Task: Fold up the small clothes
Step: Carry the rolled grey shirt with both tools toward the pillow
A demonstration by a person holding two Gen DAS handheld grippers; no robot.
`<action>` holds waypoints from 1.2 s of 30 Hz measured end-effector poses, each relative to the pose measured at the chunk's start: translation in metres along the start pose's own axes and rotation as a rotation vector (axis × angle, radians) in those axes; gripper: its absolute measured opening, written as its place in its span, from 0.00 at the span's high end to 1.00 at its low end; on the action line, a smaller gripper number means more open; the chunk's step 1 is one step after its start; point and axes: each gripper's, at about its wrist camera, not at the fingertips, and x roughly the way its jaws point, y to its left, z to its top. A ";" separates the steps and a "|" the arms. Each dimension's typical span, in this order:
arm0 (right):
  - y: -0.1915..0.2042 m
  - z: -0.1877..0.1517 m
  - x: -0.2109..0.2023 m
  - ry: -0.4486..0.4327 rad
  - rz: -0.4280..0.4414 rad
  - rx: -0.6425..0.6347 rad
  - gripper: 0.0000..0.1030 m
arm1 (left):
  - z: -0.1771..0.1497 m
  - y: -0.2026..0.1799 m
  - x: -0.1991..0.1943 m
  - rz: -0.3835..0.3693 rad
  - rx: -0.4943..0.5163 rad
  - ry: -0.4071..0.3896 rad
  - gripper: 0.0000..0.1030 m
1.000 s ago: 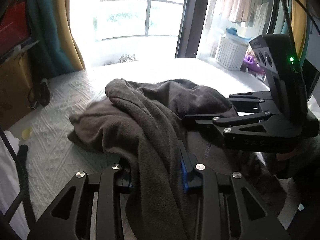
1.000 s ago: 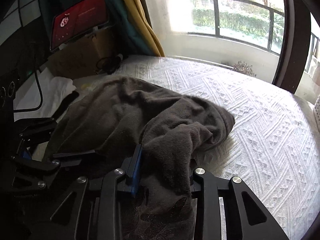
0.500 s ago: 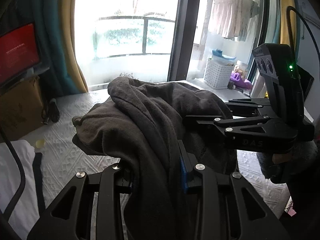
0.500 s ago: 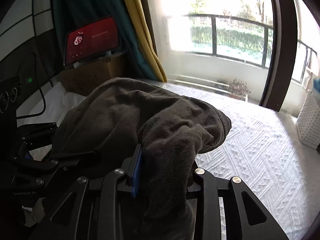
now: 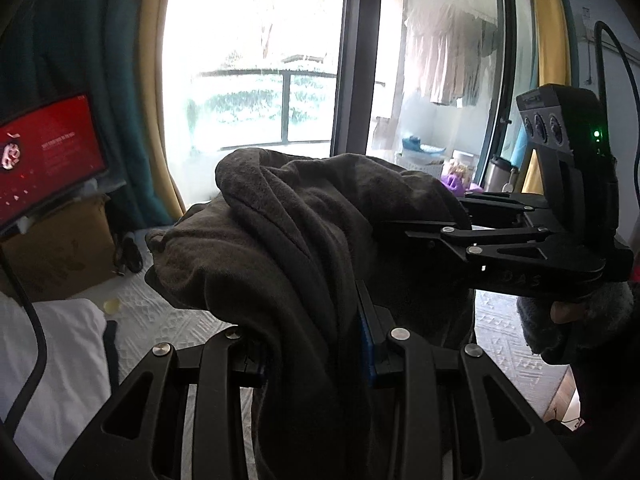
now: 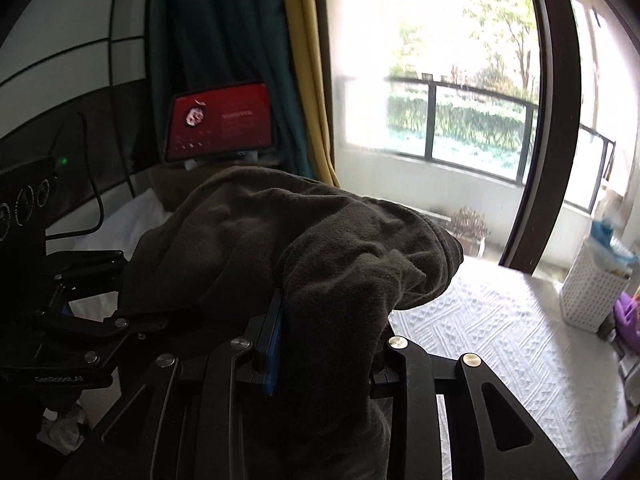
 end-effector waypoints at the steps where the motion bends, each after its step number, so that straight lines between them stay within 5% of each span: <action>1: 0.004 0.001 -0.005 -0.010 -0.001 -0.005 0.70 | 0.000 -0.001 -0.008 0.002 0.004 -0.013 0.69; 12: 0.062 0.010 -0.049 -0.108 -0.015 -0.084 0.71 | -0.013 0.002 -0.081 0.011 0.011 -0.141 0.71; 27: 0.135 0.016 -0.084 -0.190 0.047 -0.138 0.72 | -0.035 0.016 -0.159 0.072 0.034 -0.214 0.71; 36: 0.145 0.007 -0.063 -0.137 0.086 -0.116 0.72 | -0.048 0.028 -0.154 0.094 0.016 -0.156 0.71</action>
